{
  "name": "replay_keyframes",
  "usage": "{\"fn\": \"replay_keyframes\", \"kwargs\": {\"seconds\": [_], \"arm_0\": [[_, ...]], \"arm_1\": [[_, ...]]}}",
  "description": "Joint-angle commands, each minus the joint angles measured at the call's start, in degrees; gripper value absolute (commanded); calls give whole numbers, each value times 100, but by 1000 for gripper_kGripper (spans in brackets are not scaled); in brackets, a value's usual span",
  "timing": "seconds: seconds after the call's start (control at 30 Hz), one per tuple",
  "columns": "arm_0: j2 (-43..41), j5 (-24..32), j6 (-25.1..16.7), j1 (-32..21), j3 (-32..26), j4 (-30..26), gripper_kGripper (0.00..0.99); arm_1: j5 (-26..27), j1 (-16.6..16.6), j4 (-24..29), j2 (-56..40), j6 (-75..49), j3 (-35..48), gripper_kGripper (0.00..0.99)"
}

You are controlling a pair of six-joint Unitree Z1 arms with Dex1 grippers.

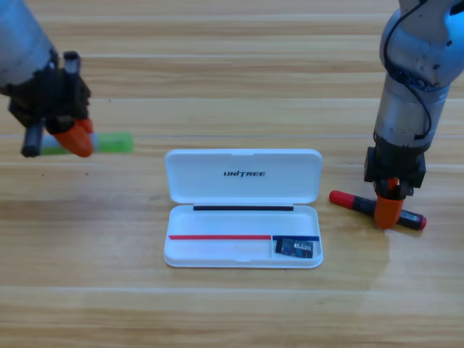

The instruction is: Clean up eraser and pencils

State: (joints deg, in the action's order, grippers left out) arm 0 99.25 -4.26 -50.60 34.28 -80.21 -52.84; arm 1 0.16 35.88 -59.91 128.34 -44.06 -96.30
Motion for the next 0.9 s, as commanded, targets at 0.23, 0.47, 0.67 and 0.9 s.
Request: {"fn": "replay_keyframes", "kwargs": {"seconds": [0.23, 0.47, 0.67, 0.9], "arm_0": [[1087, 57, 683, 1143, -496, -42, 0], [1615, 66, 982, 1556, -883, -51, 0], [1940, 110, 1096, 1749, -1067, -42, 0], [2212, 215, 1132, 1793, -1111, -16, 0]], "arm_1": [[80, -125, 172, 543, -102, 199, 0], [63, -125, 172, 279, -129, 314, 0], [124, -55, -188, -705, -208, 489, 0], [274, 244, -733, -1804, -278, 595, 0]]}}
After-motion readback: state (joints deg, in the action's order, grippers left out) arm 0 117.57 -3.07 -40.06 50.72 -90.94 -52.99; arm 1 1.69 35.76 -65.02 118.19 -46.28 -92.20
